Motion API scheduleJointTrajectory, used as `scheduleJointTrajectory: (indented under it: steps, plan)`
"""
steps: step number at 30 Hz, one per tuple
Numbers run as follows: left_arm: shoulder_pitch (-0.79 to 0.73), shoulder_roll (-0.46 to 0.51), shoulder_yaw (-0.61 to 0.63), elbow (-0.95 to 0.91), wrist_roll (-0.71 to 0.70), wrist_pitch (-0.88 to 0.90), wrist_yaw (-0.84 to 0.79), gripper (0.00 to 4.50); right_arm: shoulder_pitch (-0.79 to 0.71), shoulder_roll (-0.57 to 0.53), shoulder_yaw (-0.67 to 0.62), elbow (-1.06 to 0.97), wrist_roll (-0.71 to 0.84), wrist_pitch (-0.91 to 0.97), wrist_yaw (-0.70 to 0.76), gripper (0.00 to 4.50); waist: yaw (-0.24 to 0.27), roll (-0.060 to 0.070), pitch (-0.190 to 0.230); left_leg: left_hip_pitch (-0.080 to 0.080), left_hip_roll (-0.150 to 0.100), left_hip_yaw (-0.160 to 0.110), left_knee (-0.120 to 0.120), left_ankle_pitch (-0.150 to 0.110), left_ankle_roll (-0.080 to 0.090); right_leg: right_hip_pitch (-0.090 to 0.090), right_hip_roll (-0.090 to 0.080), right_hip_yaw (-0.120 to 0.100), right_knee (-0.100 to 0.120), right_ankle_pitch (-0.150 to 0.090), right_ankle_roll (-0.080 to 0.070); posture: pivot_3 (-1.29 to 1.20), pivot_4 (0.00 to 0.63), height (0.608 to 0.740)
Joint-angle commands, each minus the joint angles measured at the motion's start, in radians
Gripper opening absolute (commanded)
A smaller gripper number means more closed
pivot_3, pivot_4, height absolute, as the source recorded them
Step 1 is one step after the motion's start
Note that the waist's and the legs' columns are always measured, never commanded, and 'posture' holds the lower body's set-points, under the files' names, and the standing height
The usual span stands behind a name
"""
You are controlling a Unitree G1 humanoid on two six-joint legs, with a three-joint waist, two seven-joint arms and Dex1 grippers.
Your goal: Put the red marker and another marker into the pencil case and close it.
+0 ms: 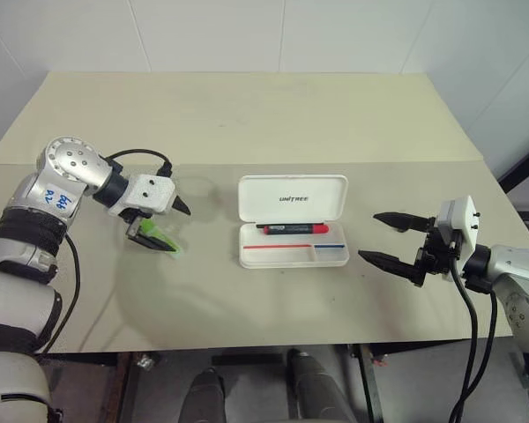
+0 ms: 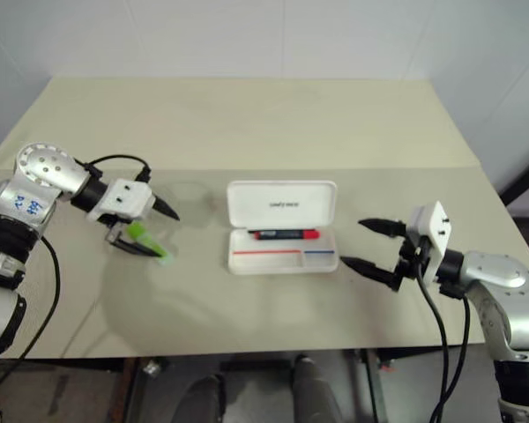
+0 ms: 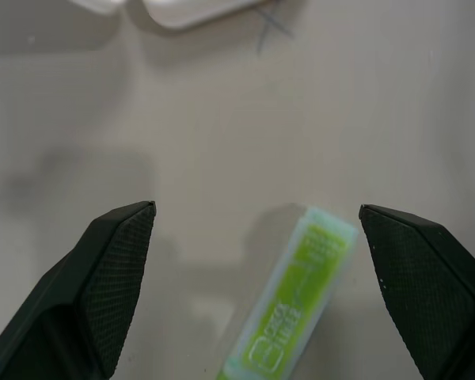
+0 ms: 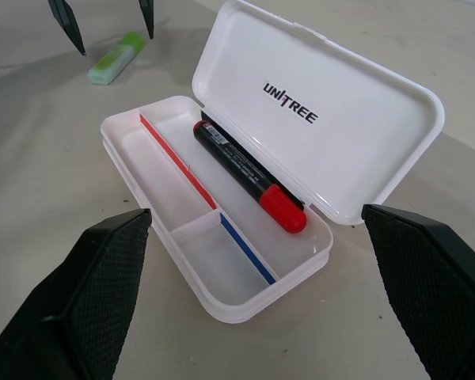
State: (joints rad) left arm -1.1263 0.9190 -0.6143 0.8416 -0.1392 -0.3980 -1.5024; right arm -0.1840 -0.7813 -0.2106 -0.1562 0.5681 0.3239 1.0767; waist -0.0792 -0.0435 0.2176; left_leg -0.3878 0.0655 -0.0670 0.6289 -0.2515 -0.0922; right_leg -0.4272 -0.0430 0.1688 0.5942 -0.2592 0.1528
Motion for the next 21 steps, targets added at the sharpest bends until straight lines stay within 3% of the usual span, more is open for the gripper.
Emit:
scheduleJointTrajectory:
  steps: [1, 10, 20, 21]
  plan:
    - [-0.084, 0.011, -0.098, 0.108, 0.012, -0.131, -0.112, 4.43, 0.005, 0.002, -0.030, -0.032, 0.007, -0.015, -0.011, 4.50, 0.000, 0.000, 0.000, 0.000, 0.000, 0.000, 0.000, 0.000, 0.000, 0.000, 0.000, 0.000, 0.000, 0.000, 0.000, 0.00, 0.150, 0.740]
    - [-0.143, -0.027, -0.232, 0.293, 0.058, -0.269, -0.112, 4.43, 0.038, -0.008, -0.053, -0.060, 0.019, -0.004, -0.028, 4.50, 0.000, 0.000, 0.000, 0.000, 0.000, 0.000, 0.000, 0.000, 0.000, 0.000, 0.000, 0.000, 0.001, -0.001, 0.000, 0.00, 0.150, 0.740]
    - [-0.116, -0.029, -0.301, 0.288, 0.003, -0.273, -0.112, 4.43, 0.036, -0.004, -0.059, -0.062, 0.016, -0.001, -0.029, 4.50, 0.002, 0.000, 0.000, 0.000, 0.000, 0.000, 0.001, 0.000, 0.000, 0.000, 0.000, 0.000, 0.002, -0.001, 0.000, 0.00, 0.150, 0.740]
    - [-0.108, -0.026, -0.309, 0.275, -0.022, -0.261, -0.112, 4.25, 0.034, -0.001, -0.059, -0.065, 0.019, 0.000, -0.030, 4.50, 0.002, 0.000, 0.000, 0.000, 0.000, 0.000, 0.001, 0.000, 0.000, 0.000, 0.000, 0.000, 0.002, -0.001, 0.000, 0.00, 0.150, 0.740]
